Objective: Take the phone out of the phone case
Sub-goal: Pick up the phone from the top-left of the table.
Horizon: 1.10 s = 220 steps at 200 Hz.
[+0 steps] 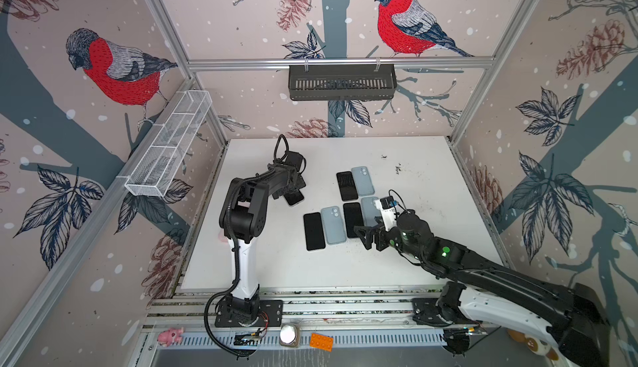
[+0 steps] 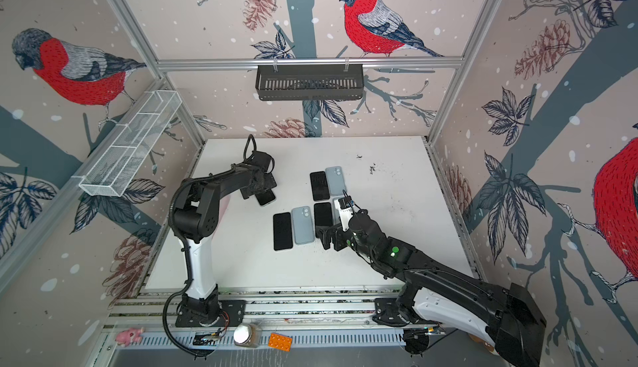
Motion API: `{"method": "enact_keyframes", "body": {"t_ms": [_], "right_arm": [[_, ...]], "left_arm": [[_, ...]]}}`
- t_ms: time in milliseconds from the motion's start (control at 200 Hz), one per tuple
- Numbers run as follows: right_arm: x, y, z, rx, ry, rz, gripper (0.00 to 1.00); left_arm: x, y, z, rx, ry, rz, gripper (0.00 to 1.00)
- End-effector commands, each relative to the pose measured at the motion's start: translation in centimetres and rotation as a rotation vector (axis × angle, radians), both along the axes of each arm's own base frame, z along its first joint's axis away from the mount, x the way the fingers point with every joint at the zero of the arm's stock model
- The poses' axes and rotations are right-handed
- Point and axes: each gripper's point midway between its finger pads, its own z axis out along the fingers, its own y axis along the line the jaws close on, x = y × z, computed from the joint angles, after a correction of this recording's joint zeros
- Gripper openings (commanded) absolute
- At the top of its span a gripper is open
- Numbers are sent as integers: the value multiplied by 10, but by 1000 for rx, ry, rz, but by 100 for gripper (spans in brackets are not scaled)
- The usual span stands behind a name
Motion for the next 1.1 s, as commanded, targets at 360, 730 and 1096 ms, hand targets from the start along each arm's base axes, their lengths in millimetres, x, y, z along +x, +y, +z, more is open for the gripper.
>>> {"method": "enact_keyframes", "body": {"t_ms": [360,730,1096], "right_arm": [[48,22,-2,45,72,51,99],[80,73,-11,110,141,157,98],[96,123,-28,214,181,300,91]], "left_arm": [[-20,-7,-23,-83,121,-60,69],[-26,-31,6,-342,8,-195,51],[-32,-68,50,-567,-78,-346,43]]}}
